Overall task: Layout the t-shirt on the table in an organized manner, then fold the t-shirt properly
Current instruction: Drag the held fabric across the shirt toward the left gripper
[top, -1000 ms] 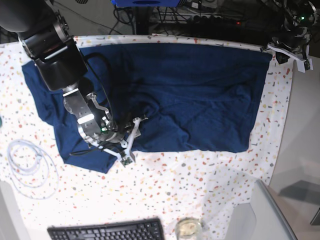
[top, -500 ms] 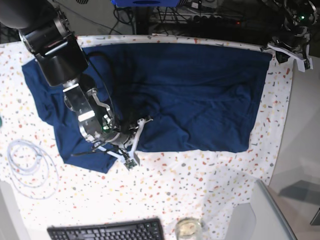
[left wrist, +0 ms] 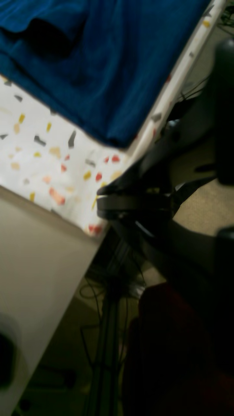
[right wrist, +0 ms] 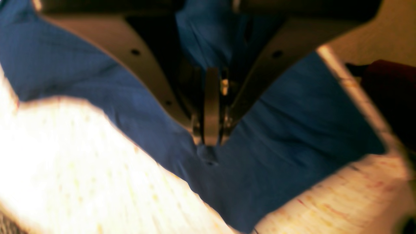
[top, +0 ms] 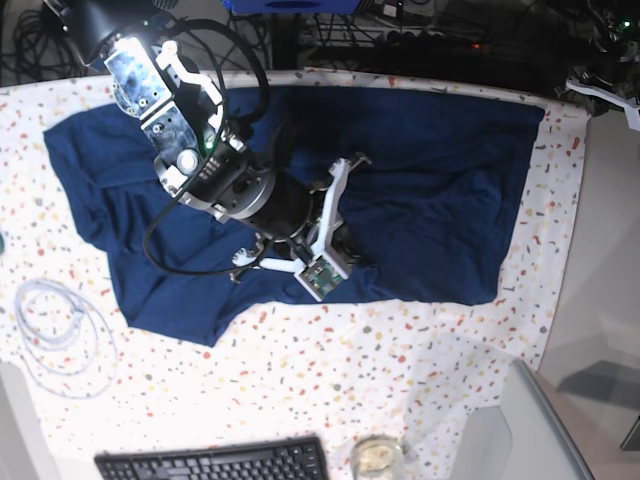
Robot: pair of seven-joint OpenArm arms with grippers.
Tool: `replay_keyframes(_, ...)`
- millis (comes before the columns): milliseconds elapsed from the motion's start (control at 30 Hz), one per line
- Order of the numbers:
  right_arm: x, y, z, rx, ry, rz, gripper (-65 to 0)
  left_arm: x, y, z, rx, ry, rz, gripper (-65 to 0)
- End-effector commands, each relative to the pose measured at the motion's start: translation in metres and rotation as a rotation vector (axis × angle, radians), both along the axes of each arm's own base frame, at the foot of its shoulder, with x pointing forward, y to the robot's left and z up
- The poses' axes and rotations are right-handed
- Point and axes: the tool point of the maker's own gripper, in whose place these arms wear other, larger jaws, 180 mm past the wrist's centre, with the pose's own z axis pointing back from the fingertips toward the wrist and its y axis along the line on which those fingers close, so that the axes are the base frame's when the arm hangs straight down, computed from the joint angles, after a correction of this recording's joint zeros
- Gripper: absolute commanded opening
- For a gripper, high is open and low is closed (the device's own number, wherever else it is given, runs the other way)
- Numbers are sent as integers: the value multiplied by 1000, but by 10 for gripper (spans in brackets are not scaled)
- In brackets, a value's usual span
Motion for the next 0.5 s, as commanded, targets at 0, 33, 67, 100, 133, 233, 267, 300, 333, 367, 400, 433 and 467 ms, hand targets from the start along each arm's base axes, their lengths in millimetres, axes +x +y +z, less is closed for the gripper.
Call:
replay_keyframes(0,-2,8,20,46,-48,20,-650,2,10,13,38,-28,1,-650)
replay_keyframes(33,-9,12,27,61,-59,36,-650,0,12,15,42,-28,9,-650)
replay_keyframes(67,-15,17,32,76,-64,49,-650,-1,14,16,46,-29,16,-650)
replay_keyframes(100,-19,21,34,82,-65,64,-650,-3,16,16,48,-28,21,-650)
replay_keyframes(133,-24,27,34,84,-62,85,-650,-5,18,17,52,-26,26,-650)
replay_keyframes(233,-39,43,33,85,-60,150,-650,-7,18,17,53,-21,27,-650)
replay_keyframes(267,-44,48,32,82,-56,170,-650,-9,19,17,54,-20,30,-650)
replay_keyframes(300,-49,53,30,81,-50,189,-650,-10,21,18,58,-20,37,-650)
replay_keyframes(333,-53,55,27,77,-44,201,-650,-12,22,19,59,-21,43,-650)
replay_keyframes(367,-56,58,25,75,-37,211,-650,-12,23,19,60,-21,46,-650)
replay_keyframes(400,-57,59,23,71,-33,215,-650,-13,24,19,61,-21,47,-650)
replay_keyframes(433,-58,60,22,70,-32,221,-650,-13,24,20,63,-21,50,-650)
replay_keyframes(467,-61,63,22,69,-31,233,-650,-15,26,20,65,-22,55,-650)
